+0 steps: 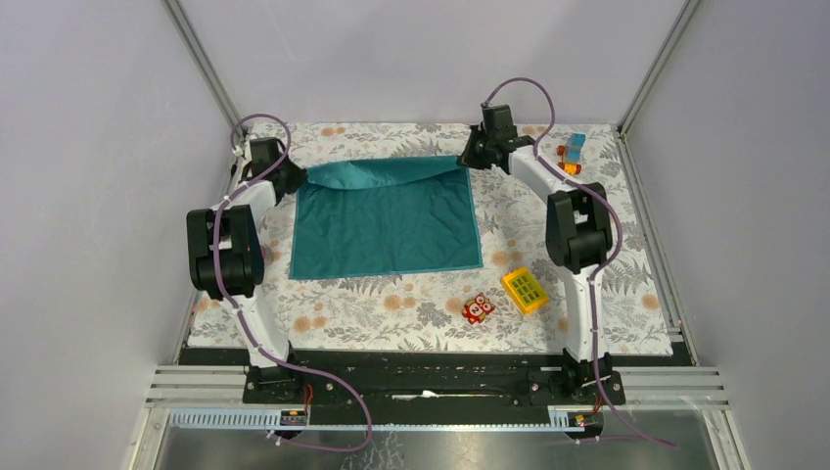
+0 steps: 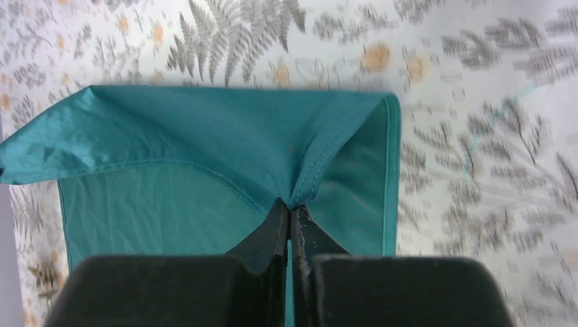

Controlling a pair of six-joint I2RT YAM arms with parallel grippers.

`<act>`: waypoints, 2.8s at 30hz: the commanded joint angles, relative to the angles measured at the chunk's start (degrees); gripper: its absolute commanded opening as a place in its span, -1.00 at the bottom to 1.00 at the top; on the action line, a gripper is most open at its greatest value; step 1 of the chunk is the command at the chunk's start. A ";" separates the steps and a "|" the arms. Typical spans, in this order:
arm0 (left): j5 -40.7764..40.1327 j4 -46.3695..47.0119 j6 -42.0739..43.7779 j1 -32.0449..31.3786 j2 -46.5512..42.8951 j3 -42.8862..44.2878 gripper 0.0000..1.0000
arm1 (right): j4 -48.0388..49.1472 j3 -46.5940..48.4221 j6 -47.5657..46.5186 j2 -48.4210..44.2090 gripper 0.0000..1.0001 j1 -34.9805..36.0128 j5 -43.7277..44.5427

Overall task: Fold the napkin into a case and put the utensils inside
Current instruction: Fold and flatten the napkin at the center of the board.

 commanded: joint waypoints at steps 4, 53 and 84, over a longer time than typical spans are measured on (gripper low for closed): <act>6.21 -23.93 0.37 1.90 -8.78 0.49 -1.00 | -13.26 -6.77 -1.34 -14.60 -1.00 -0.34 -3.46; -7.89 -39.28 14.66 3.95 -15.55 -17.10 -1.00 | 1.03 -52.76 1.44 -29.46 -1.00 2.99 -10.53; -9.40 -41.43 13.40 3.98 -18.56 -19.97 -1.00 | 1.17 -53.90 0.54 -29.12 -0.97 3.00 -10.40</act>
